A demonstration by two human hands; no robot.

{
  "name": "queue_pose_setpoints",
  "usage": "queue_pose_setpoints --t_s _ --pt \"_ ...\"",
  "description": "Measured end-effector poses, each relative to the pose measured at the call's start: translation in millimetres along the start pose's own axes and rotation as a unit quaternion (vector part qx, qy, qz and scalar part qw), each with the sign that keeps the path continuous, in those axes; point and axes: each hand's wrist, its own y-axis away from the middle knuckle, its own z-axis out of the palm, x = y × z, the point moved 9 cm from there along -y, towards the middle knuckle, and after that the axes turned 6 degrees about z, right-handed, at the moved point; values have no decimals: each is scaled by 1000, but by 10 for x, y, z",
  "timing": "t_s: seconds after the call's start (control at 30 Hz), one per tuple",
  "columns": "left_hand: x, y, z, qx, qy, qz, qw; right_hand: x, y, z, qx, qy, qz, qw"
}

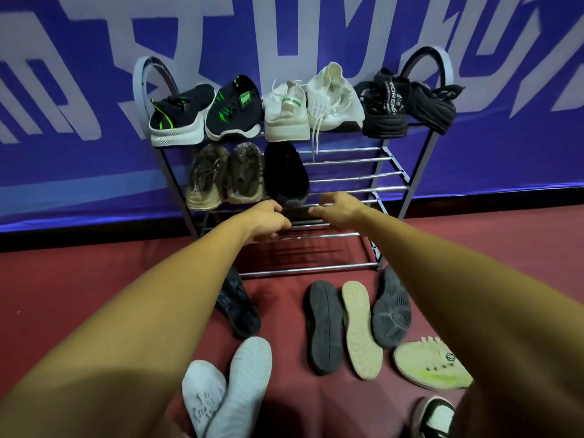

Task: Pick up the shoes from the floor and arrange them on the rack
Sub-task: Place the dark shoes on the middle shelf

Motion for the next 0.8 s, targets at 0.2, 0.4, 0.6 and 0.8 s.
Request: queue_pose_setpoints --t_s 0.2,0.4,0.6,0.8 --pt "-67 30 520 -62 -148 42 986 597 287 -27 -7 33 46 998" --pt "-52 -95 1010 -109 -306 78 942 1675 453 156 -10 55 142 988" --pt "-155 -295 1603 -172 -428 105 881 2597 521 611 -59 71 215 972" --pt "-312 -498 2578 -207 -380 119 893 3111 348 711 -70 77 239 965"
